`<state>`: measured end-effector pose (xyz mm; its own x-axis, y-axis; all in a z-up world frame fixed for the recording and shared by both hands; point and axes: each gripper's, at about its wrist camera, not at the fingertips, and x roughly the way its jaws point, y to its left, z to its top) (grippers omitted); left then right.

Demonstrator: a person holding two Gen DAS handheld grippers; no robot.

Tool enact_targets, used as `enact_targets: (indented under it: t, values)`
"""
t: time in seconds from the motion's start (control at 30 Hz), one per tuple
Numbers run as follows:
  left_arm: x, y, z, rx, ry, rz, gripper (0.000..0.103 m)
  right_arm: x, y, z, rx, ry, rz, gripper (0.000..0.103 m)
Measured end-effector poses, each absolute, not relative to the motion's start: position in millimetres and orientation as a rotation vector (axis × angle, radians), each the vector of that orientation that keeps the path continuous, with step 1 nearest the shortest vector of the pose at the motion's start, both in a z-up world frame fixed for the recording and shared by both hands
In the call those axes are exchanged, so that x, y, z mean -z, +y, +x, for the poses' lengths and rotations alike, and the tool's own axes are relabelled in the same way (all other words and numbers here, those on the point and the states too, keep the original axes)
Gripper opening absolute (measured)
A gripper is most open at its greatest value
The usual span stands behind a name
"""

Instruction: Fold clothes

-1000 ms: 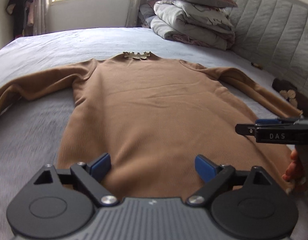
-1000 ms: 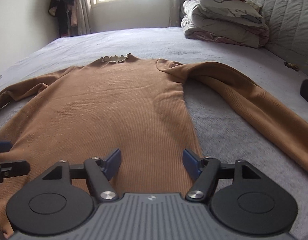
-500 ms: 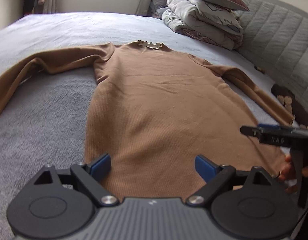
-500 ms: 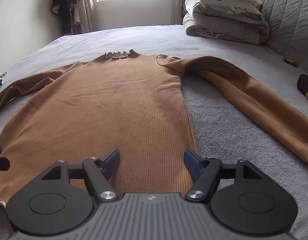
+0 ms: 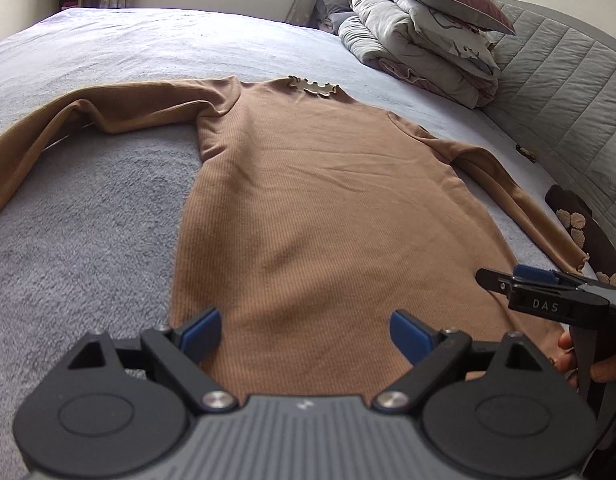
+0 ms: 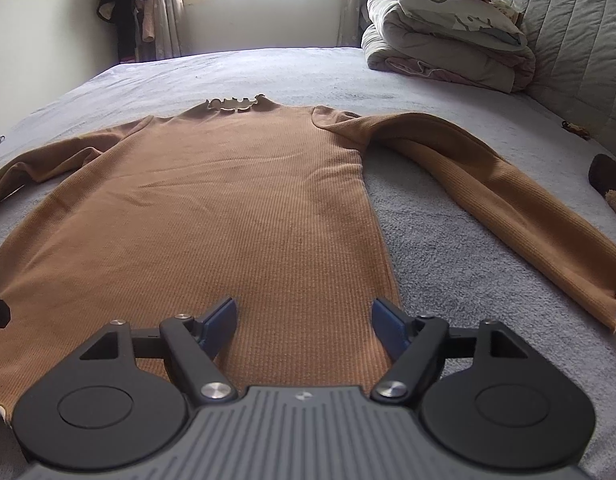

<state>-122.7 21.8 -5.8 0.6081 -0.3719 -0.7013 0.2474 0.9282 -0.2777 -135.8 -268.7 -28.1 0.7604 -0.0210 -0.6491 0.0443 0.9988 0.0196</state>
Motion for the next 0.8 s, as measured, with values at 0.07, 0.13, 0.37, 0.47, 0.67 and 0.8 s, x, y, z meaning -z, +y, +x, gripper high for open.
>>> enact_targets:
  t: [0.07, 0.13, 0.37, 0.47, 0.67, 0.8]
  values:
    - [6.1, 22.1, -122.7, 0.36, 0.845, -0.157, 0.093, 27.9, -268.6, -136.0, 0.035, 0.707, 0.034, 0.078]
    - [6.0, 21.9, -122.7, 0.36, 0.845, -0.154, 0.093, 27.6, -268.4, -136.2, 0.035, 0.707, 0.034, 0.078]
    - [5.2, 21.9, -122.3, 0.357, 0.849, -0.163, 0.093, 27.0, -266.6, -136.2, 0.039, 0.709, 0.031, 0.078]
    - [5.0, 22.2, -121.9, 0.358, 0.849, -0.164, 0.093, 27.5, -267.4, -136.0, 0.038, 0.71, 0.031, 0.078]
    - [4.4, 22.8, -120.9, 0.356, 0.852, -0.171, 0.093, 27.7, -267.5, -135.4, 0.039, 0.711, 0.031, 0.078]
    - [4.1, 23.3, -120.3, 0.356, 0.854, -0.177, 0.093, 27.4, -267.1, -135.3, 0.039, 0.713, 0.031, 0.078]
